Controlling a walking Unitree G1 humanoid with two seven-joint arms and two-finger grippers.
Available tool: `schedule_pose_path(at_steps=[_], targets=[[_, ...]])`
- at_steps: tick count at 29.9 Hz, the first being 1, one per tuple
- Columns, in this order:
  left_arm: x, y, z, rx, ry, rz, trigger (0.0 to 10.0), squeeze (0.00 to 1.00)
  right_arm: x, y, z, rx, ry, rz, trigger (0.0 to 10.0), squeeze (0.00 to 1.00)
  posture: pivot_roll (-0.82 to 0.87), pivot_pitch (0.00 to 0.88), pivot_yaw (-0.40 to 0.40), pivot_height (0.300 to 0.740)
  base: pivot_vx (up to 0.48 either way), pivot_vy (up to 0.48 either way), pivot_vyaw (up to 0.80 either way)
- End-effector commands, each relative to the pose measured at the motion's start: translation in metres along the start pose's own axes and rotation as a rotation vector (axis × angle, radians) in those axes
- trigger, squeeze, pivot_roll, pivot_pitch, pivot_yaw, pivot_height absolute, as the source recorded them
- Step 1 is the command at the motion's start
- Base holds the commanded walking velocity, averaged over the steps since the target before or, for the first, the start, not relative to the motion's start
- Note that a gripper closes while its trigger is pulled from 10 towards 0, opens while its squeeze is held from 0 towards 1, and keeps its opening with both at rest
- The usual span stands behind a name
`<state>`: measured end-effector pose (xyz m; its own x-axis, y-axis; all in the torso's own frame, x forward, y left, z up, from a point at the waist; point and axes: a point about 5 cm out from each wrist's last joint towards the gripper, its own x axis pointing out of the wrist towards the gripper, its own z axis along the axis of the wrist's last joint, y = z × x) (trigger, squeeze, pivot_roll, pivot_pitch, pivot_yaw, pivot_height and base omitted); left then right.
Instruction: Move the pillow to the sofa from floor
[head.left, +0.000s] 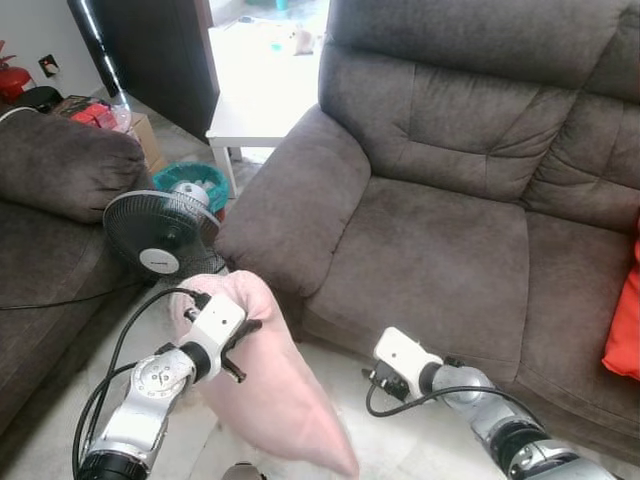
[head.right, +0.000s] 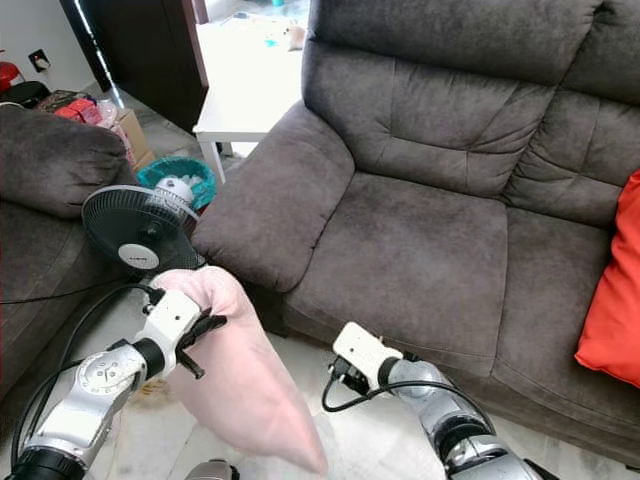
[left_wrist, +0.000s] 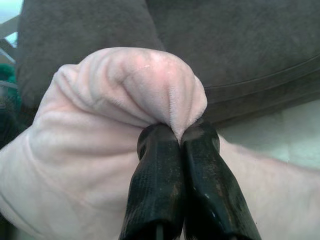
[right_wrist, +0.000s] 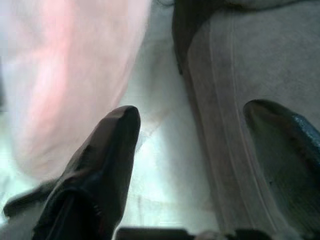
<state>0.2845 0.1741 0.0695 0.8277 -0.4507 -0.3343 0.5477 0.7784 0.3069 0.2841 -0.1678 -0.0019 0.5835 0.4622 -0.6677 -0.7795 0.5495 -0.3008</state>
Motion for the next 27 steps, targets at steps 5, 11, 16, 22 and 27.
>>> schedule_pose_path(at_steps=[5,11,16,22,27], targets=[[0.001,0.007,0.019,0.053,-0.057,0.045,10.0,0.00,-0.002,0.020,-0.019,-0.071,0.114,0.156,10.0,0.00,0.19,0.095,-0.038,0.740,0.000,0.000,0.00],[0.001,0.008,0.019,0.061,-0.056,0.050,10.0,0.00,-0.001,0.026,-0.021,-0.023,0.127,0.172,10.0,1.00,0.19,0.078,-0.037,0.740,0.000,0.000,0.00],[0.004,0.008,0.021,0.066,-0.064,0.059,10.0,0.00,-0.001,0.028,-0.022,-0.032,0.133,0.180,10.0,1.00,0.19,0.066,-0.039,0.740,0.000,0.000,0.00],[0.007,0.009,0.027,0.063,-0.084,0.083,10.0,0.00,0.000,0.038,-0.030,-0.019,0.169,0.183,10.0,0.00,0.19,0.078,-0.046,0.740,0.000,0.000,0.00],[0.008,0.011,0.030,0.054,-0.096,0.099,10.0,0.00,0.001,0.046,-0.038,0.003,0.214,0.183,10.0,0.00,0.20,0.088,-0.048,0.740,0.000,0.000,0.00]])
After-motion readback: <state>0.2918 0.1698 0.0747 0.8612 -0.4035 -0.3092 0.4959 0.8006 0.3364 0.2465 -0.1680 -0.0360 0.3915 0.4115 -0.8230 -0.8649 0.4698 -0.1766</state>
